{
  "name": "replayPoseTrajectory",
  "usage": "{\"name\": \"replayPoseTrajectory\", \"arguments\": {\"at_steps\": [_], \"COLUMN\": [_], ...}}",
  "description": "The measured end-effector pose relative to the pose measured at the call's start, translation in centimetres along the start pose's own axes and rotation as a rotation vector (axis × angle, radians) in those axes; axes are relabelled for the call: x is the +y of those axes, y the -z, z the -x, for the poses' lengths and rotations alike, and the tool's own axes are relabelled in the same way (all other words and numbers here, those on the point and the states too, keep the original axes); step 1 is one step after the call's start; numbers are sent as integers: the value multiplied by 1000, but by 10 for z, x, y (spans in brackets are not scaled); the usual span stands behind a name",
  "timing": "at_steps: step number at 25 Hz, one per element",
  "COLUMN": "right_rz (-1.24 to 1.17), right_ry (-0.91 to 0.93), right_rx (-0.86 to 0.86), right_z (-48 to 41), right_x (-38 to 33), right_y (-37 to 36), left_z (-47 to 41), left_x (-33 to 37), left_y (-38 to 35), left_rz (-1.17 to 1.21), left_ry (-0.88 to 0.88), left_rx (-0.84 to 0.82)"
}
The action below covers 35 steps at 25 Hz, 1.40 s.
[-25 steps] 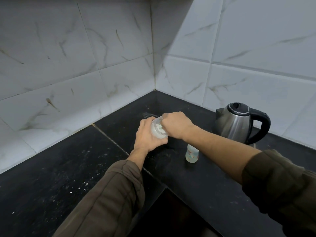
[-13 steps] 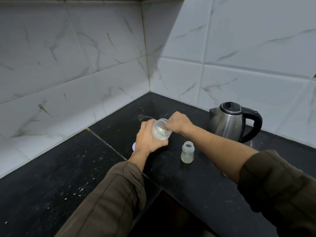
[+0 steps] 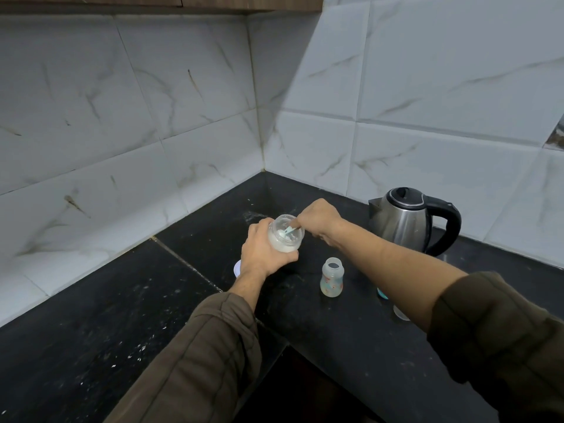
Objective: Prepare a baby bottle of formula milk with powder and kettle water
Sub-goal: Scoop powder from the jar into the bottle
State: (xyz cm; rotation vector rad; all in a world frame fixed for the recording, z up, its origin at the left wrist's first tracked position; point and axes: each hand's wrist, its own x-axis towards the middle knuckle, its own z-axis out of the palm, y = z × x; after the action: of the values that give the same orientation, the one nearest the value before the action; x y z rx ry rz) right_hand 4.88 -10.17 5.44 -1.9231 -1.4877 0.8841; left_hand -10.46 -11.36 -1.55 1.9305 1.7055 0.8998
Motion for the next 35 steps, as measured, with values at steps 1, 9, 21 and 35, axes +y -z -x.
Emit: {"name": "replayPoseTrajectory", "arguments": {"at_steps": [1,9,21,35], "right_rz": [-54,-177,-428,-665], "right_ry": [-17,159,-52,-344], "right_rx": [13,20,-5,120], "right_z": [-1,-4,14,37], "right_x": [0,30,47,115], "right_y": [4,13,25,37], "left_z": [0,-2,5,44], "left_x": [-1,6,13,-43], "left_y": [1,0,-16,-56], "left_rz": [15,85,63,44], "left_ry": [29,110,153,496], "left_rx": [8,59,22,-136]}}
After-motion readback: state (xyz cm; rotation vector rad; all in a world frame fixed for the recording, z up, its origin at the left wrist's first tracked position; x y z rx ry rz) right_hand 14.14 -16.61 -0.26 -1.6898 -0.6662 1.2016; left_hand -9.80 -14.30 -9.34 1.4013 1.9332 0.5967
